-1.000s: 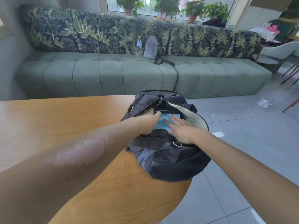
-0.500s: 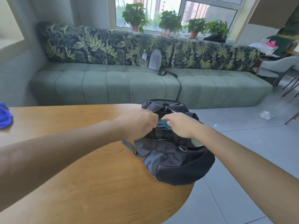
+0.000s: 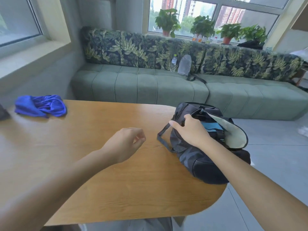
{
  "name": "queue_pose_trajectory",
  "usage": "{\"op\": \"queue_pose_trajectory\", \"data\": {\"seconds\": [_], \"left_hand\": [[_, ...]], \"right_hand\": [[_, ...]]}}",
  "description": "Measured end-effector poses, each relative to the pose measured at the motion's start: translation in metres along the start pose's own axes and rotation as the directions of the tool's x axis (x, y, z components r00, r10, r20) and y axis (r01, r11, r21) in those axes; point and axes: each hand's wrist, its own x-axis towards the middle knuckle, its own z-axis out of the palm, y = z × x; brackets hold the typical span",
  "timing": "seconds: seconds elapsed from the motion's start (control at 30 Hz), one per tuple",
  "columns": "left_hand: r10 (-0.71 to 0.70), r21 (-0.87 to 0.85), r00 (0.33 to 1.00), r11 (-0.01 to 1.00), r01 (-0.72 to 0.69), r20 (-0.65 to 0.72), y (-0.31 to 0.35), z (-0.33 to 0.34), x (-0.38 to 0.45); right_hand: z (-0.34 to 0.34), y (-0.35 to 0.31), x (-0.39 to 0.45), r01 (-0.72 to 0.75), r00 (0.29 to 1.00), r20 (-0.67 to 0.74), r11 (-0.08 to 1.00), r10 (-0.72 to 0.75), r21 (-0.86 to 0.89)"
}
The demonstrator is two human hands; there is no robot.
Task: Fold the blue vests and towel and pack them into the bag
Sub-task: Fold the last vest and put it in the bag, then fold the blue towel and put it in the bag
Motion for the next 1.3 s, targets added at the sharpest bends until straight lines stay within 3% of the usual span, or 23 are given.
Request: {"op": "queue_pose_trajectory", "data": {"seconds": [0.17,0.27,0.43,0.5,0.6,0.87,1.13,1.3], "left_hand": [[-0.009,-0.059,1.0,0.998,0.01,0.011,-0.008,-0.001,-0.016],[0.014,-0.062,1.0,0.998,-0.013,0.006,-0.014,-0.006,-0.024],[-0.003,-0.063,1.0,0.998,0.003,-0.012,-0.038,-0.018,-0.034],[-0.026,-0.056,1.0,0.998,0.025,-0.016,-0.05,-0.024,-0.038],[-0.078,-0.062,0.997,0.995,0.076,-0.028,-0.075,-0.036,-0.046],[-0.319,-0.035,0.942,0.948,0.317,-0.107,-0.184,-0.071,-0.085],[-0.562,0.09,0.808,0.808,0.582,-0.174,-0.339,-0.068,-0.159],[-0.623,0.218,0.76,0.728,0.65,-0.184,-0.384,-0.056,-0.195]], "right_hand": [[0.007,-0.013,0.028,-0.099,0.995,0.051,0.962,0.089,0.253],[0.01,-0.015,0.045,-0.174,0.985,0.038,0.939,0.171,0.297],[0.018,-0.036,0.059,-0.359,0.933,-0.016,0.932,0.36,0.056],[0.019,-0.053,0.058,-0.356,0.934,-0.054,0.934,0.354,-0.025],[0.024,-0.081,0.057,-0.229,0.972,-0.082,0.968,0.222,-0.102],[0.092,-0.18,0.067,0.134,0.986,0.103,0.99,-0.129,-0.046],[0.187,-0.282,0.07,0.415,0.855,0.329,0.909,-0.401,0.032],[0.25,-0.335,0.065,0.552,0.737,0.461,0.834,-0.495,0.013]]}}
